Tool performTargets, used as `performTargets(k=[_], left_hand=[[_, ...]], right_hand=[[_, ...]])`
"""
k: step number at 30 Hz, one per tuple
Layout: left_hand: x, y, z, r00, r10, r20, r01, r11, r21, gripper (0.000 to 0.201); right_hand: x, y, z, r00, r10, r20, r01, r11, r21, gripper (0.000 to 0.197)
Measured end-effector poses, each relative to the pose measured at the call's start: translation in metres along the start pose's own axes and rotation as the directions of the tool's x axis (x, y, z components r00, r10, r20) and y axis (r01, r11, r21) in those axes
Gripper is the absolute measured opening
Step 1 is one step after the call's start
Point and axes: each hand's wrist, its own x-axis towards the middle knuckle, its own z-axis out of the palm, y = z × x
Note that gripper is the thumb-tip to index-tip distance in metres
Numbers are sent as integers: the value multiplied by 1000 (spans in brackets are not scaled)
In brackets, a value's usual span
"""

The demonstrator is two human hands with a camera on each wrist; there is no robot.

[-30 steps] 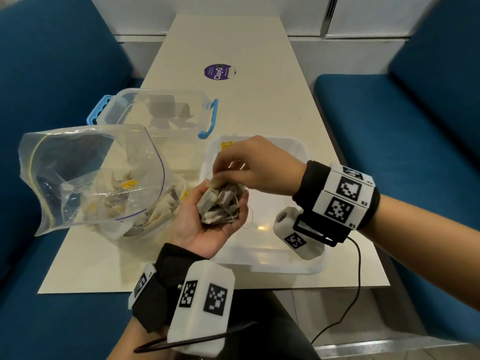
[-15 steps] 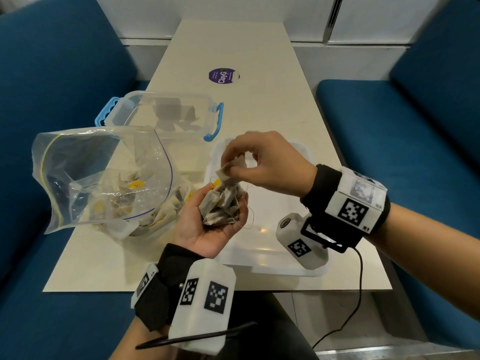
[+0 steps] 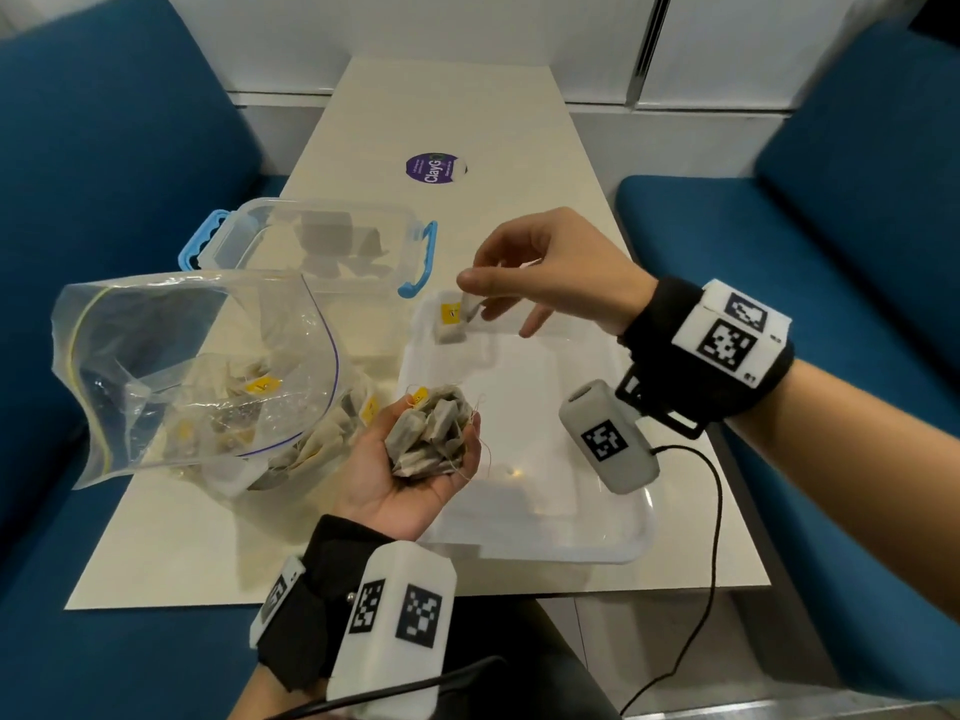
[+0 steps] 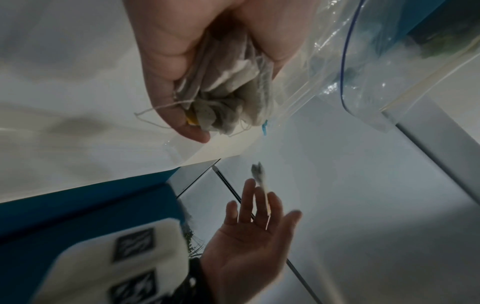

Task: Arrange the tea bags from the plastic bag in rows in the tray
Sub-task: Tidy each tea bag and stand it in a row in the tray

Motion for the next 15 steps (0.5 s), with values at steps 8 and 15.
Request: performTargets(k=[8, 15], left_hand=[[6, -12, -6, 998, -45, -35, 47, 997, 53, 52], [12, -20, -9, 988, -38, -151, 49, 996, 72, 25]], right_hand=[[58, 34, 2, 997, 76, 28, -58, 906, -419, 24], [97, 87, 12, 988, 155, -18, -127, 729, -672, 23]])
